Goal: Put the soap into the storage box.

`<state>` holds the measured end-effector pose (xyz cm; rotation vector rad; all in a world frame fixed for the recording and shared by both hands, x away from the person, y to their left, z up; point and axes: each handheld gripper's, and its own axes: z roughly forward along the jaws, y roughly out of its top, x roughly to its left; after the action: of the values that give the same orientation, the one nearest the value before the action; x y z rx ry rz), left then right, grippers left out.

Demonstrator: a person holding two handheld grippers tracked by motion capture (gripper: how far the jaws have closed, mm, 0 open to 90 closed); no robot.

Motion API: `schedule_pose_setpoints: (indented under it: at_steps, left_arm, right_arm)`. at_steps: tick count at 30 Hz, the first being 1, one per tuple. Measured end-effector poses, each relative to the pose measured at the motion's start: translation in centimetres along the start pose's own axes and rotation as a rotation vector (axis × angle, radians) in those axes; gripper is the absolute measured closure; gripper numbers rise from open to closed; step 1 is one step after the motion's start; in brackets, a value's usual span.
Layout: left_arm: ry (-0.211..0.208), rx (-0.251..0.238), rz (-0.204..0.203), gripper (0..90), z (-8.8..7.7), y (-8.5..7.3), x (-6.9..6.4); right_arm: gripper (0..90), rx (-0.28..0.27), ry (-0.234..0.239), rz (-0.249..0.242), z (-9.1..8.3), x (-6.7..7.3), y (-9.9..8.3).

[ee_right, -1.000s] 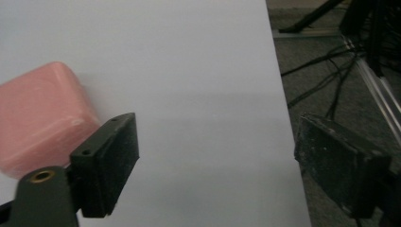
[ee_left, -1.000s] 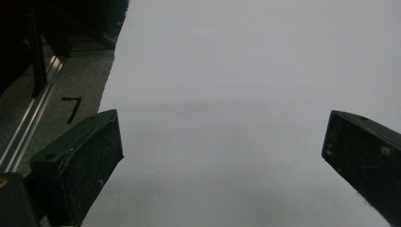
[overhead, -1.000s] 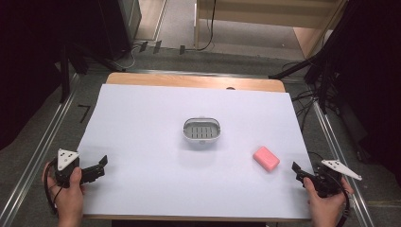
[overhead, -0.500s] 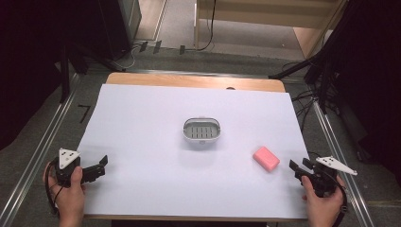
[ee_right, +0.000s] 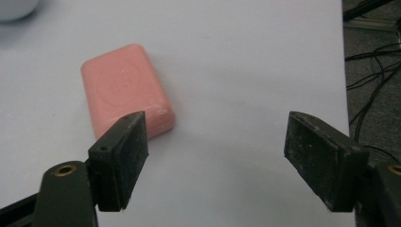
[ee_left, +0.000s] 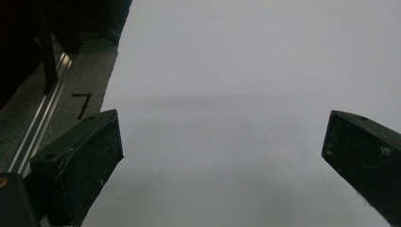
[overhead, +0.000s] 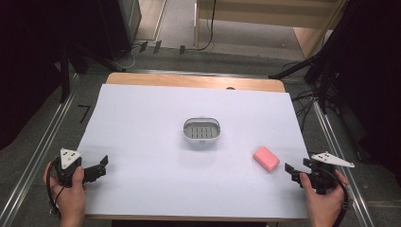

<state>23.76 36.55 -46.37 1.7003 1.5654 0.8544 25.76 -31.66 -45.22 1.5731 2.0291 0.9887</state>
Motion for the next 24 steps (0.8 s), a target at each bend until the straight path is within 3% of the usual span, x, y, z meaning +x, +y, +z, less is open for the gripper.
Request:
schedule_pose_setpoints:
  at_steps: [2,4,5,8,11,24]
  left_arm:
    - [0.004,0.008,-0.003,0.0,0.1,0.0,0.0]
    - [0.003,0.008,-0.003,0.0,0.1,0.0,0.0]
    - [0.002,0.007,-0.004,0.0,0.1,0.0,0.0]
    - [0.003,0.006,-0.008,0.0,0.0,0.0,0.1]
    - [0.004,0.001,-0.011,0.0,0.0,0.0,0.1]
    - [0.003,0.009,-0.008,0.0,0.1,0.0,0.1]
  right_arm:
    - [17.0,0.052,0.002,-0.057,0.0,0.5,0.7]
    - [15.9,0.058,0.007,-0.068,0.0,0.5,1.0]
    - [15.8,0.080,0.050,-0.081,0.1,0.6,1.4]
    - [16.3,0.101,0.054,-0.104,0.3,0.9,1.8]
    - [20.7,0.157,0.085,-0.155,1.1,1.6,2.4]
    - [23.3,0.238,0.127,-0.218,2.9,3.4,3.8]
